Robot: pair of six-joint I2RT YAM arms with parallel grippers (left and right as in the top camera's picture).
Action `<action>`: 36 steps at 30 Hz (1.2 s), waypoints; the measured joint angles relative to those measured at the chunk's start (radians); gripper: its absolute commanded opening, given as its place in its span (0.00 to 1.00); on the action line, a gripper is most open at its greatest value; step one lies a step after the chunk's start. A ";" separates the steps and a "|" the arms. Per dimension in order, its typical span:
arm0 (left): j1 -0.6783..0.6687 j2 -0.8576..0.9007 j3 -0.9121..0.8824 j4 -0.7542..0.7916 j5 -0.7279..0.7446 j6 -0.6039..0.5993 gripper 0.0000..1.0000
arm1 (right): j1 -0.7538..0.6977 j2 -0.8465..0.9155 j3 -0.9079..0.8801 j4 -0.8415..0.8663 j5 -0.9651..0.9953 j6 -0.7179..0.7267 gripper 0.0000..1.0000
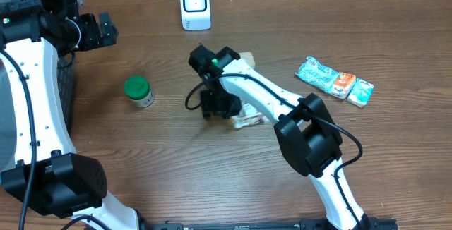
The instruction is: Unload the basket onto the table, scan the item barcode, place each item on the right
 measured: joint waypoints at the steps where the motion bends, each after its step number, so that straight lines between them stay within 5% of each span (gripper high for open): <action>1: 0.000 0.000 0.000 0.000 0.000 0.000 1.00 | -0.005 0.000 0.000 -0.029 0.030 0.001 0.55; 7: 0.000 0.000 0.000 0.000 0.000 0.000 0.99 | -0.070 0.000 0.000 -0.171 0.299 0.000 0.54; 14: 0.000 0.000 0.000 0.000 0.000 0.000 1.00 | -0.148 -0.003 0.006 -0.045 0.510 -0.127 0.55; 30: 0.000 0.000 0.000 0.000 0.000 0.000 1.00 | -0.362 -0.117 0.029 0.236 0.134 -0.171 0.54; 36: 0.000 0.000 0.000 0.000 0.000 0.000 1.00 | -0.340 -0.117 0.015 0.286 0.084 0.039 0.54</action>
